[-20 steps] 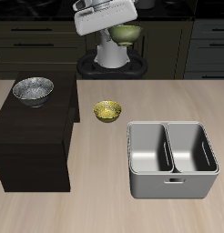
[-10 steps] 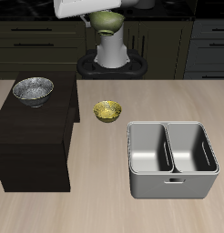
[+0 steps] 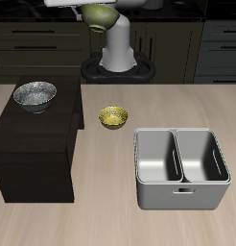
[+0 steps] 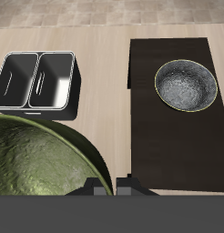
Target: Stack the green bowl on the black bowl
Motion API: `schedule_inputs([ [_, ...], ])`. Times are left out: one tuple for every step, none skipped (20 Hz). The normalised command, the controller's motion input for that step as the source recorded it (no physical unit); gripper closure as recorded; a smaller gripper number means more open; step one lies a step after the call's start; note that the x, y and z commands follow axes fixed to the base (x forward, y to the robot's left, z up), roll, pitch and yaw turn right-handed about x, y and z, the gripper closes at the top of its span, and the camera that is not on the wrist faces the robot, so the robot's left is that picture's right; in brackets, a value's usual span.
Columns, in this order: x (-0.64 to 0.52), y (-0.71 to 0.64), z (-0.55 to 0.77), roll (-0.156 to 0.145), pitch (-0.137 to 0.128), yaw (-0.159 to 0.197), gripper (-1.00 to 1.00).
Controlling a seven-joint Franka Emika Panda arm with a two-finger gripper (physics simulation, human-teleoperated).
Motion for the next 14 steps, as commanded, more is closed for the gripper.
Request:
schedule_inputs([
  [0.21,-0.26,0.16,0.049,0.053,-0.083,1.0],
  [0.16,-0.51,0.29,-0.142,-0.057,-0.027,1.0],
  [0.15,-0.24,0.09,-0.001,0.026,-0.096,1.0],
  [0.22,-0.17,0.07,0.081,0.056,-0.008,1.0],
  [0.22,-0.35,0.08,-0.037,0.077,-0.083,1.0],
  [0.22,-0.02,0.08,0.152,0.075,-0.023,1.0],
  [0.22,-0.44,0.1,-0.032,0.047,-0.067,1.0],
  [0.28,-0.21,0.03,0.065,0.139,-0.141,1.0],
  [0.34,-0.42,0.12,0.035,0.055,0.04,1.0],
  [0.29,-0.44,0.09,-0.104,-0.013,-0.088,1.0],
  [0.65,-0.82,0.03,0.065,0.217,-0.183,1.0],
  [0.18,-0.19,0.03,-0.023,0.0,-0.008,1.0],
  [0.43,-0.3,-0.12,0.091,0.161,-0.025,1.0],
  [0.29,-0.27,-0.1,0.03,0.099,-0.077,1.0],
])
